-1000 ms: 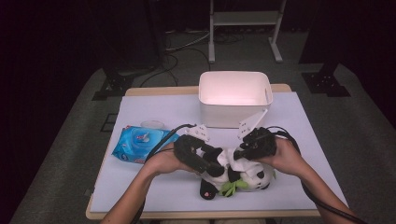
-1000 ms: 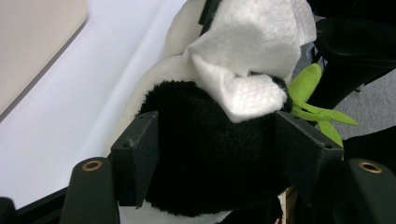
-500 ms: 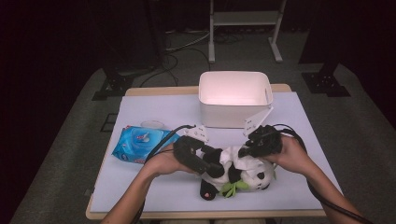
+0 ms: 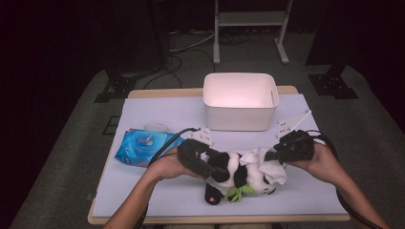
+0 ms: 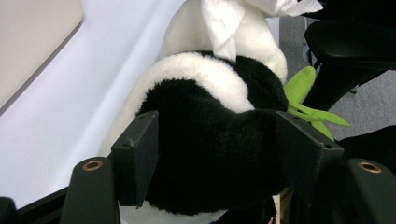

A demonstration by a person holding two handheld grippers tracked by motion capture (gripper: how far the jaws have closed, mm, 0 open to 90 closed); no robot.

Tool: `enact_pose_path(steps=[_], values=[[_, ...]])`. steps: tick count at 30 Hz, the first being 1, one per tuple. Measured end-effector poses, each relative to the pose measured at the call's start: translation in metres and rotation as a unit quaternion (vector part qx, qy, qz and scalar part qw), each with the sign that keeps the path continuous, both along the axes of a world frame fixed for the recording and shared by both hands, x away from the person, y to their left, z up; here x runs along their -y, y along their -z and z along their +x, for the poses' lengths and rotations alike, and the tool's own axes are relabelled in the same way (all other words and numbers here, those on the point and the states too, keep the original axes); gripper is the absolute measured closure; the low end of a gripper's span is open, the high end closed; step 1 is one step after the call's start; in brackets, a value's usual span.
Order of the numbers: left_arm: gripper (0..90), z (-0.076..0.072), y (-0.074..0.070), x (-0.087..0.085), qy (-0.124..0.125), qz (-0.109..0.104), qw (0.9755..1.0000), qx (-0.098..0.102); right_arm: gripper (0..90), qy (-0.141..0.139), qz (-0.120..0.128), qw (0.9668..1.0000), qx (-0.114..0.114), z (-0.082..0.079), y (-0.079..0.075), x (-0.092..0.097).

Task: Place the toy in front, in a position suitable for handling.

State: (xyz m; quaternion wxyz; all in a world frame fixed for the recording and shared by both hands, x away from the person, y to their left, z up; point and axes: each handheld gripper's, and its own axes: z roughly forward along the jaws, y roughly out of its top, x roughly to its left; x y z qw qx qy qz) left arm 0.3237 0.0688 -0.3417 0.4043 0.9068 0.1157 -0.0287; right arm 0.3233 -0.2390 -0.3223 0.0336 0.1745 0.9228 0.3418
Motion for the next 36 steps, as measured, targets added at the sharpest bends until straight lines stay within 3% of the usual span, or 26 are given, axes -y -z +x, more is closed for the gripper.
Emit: enact_pose_path(steps=[5, 10, 20, 26, 36], values=[[33.0, -0.001, -0.001, 0.001, 0.003, 0.005, 1.0000, 0.002, 84.6, 0.013, 0.007, 0.9999, -0.008, -0.001, 0.004, 0.011], [33.1, -0.001, -0.001, 0.001, 0.002, 0.007, 1.0000, 0.001, 84.7, 0.004, 0.004, 1.0000, -0.001, 0.001, 0.003, 0.003], [33.1, -0.002, -0.001, 0.001, 0.002, 0.003, 1.0000, 0.003, 84.6, -0.032, 0.008, 0.9994, 0.006, 0.008, -0.003, -0.035], [33.2, -0.003, -0.001, 0.001, 0.001, 0.006, 1.0000, 0.005, 84.7, -0.063, -0.011, 0.9979, -0.002, 0.011, 0.004, -0.070], [33.2, -0.003, 0.000, 0.000, 0.002, 0.007, 1.0000, 0.006, 84.6, -0.085, -0.007, 0.9963, 0.003, 0.014, -0.003, -0.096]])
